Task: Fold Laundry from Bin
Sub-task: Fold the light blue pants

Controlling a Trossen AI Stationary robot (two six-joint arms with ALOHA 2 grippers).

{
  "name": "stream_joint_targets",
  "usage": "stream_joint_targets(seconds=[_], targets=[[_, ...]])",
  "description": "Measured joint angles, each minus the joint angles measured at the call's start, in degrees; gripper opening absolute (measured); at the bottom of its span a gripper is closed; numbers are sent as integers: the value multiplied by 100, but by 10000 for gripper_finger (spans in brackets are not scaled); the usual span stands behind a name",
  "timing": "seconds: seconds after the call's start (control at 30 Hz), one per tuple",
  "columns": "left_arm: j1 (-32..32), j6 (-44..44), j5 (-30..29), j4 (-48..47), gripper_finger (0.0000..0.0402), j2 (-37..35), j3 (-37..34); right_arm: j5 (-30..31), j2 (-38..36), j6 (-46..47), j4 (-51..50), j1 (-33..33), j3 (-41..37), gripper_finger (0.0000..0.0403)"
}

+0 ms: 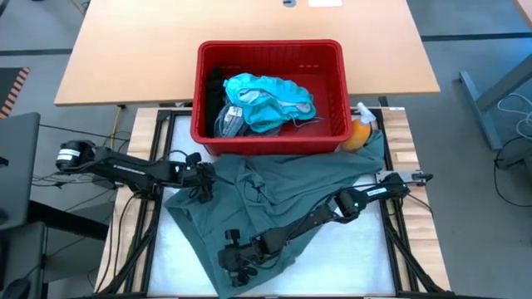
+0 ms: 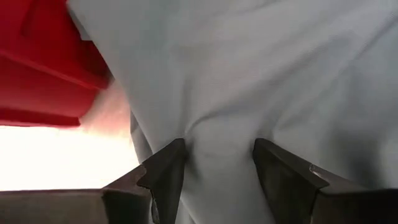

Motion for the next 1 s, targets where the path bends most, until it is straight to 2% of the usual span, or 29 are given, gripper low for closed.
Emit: stream_joint_targets(seconds=[0.23, 0.33, 0.4, 0.47, 0.53, 0.63, 0.77, 0.9, 1.0], targets=[[220, 181, -23, 314, 187, 349, 7, -692, -189, 339, -641, 142, 6, 113], [379, 212, -84, 294, 187, 360, 7, -1229, -362, 113, -858, 265, -2, 113], [467, 299, -148, 303, 187, 289, 3, -1322, -548, -176, -909, 350, -2, 113], [539, 382, -224, 306, 187, 169, -13, -1154, -751, -485, -905, 430, 0, 113], [566, 555, -174, 228, 187, -28, 69, -682, -915, -691, -940, 467, 2, 113], [530, 765, 80, -49, 187, -442, 394, 148, -996, -758, -966, 421, 2, 113], [351, 576, 537, -477, 187, -1126, 888, 762, -961, -609, -909, 231, 0, 113], [55, -108, 804, -1280, 187, -1453, 990, 1007, -870, -385, 221, 24, -262, 113], [-106, -614, 693, -2099, 187, -1281, 978, 1087, -645, -572, 985, -72, -370, 113]])
